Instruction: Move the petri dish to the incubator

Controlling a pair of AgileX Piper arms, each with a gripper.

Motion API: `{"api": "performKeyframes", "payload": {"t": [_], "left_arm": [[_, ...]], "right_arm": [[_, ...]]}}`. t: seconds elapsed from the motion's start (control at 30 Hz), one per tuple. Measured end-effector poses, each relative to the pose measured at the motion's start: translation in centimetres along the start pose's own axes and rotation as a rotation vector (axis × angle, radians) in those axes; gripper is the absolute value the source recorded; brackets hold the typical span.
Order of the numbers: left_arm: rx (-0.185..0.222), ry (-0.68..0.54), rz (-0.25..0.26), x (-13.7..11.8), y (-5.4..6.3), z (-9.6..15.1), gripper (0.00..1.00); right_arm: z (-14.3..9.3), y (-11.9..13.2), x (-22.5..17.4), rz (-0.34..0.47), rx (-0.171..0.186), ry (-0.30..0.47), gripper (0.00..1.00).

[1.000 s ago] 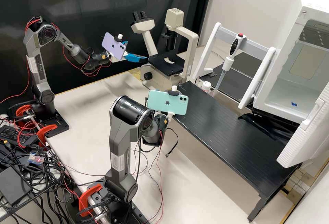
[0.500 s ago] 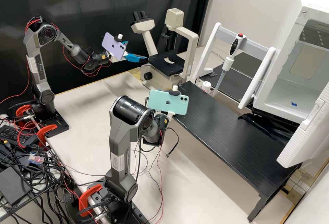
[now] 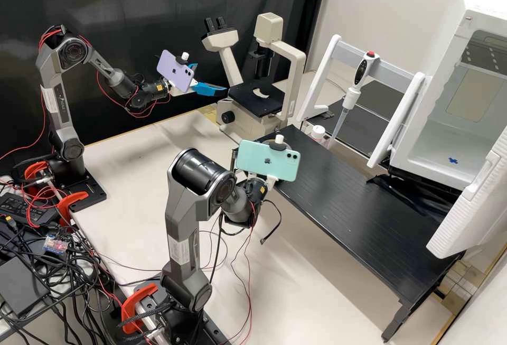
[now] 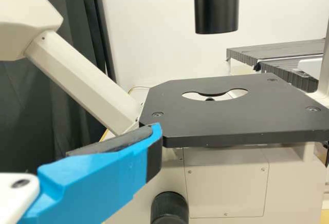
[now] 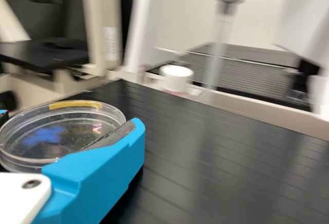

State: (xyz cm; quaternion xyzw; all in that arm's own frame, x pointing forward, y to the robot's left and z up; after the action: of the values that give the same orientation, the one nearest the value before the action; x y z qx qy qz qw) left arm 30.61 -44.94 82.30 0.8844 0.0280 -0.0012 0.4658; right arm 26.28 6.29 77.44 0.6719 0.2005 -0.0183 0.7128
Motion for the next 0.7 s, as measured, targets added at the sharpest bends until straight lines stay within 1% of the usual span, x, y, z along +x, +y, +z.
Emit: {"api": "performKeyframes", "payload": {"t": [0.07, 0.13, 0.17, 0.2, 0.3, 0.47, 0.5, 0.6, 0.7], "left_arm": [[0.0, 0.0, 0.0, 0.0, 0.0, 0.0, 1.0], [0.0, 0.0, 0.0, 0.0, 0.0, 0.0, 1.0], [0.0, 0.0, 0.0, 0.0, 0.0, 0.0, 1.0], [0.0, 0.0, 0.0, 0.0, 0.0, 0.0, 1.0], [0.0, 0.0, 0.0, 0.0, 0.0, 0.0, 1.0], [0.0, 0.0, 0.0, 0.0, 0.0, 0.0, 1.0], [0.0, 0.0, 0.0, 0.0, 0.0, 0.0, 1.0], [0.0, 0.0, 0.0, 0.0, 0.0, 0.0, 1.0], [0.0, 0.0, 0.0, 0.0, 0.0, 0.0, 1.0]], "right_arm": [[1.2, 1.3, -0.1, 0.038, 0.018, -0.05, 0.0], [2.3, 2.8, -0.3, 0.08, 0.023, -0.09, 0.0], [3.1, 3.7, -0.5, 0.114, 0.037, -0.115, 0.0], [3.5, 4.5, -0.6, 0.139, 0.045, -0.13, 0.0], [5.2, 7.0, -0.9, 0.21, 0.052, -0.167, 0.0], [7.6, 11.2, -1.3, 0.339, 0.04, -0.219, 0.0], [7.9, 12.1, -1.3, 0.363, 0.031, -0.224, 0.0], [8.5, 14.1, -1.1, 0.405, 0.013, -0.246, 0.0], [9.0, 15.8, -0.6, 0.439, 0.009, -0.265, 0.0]]}}
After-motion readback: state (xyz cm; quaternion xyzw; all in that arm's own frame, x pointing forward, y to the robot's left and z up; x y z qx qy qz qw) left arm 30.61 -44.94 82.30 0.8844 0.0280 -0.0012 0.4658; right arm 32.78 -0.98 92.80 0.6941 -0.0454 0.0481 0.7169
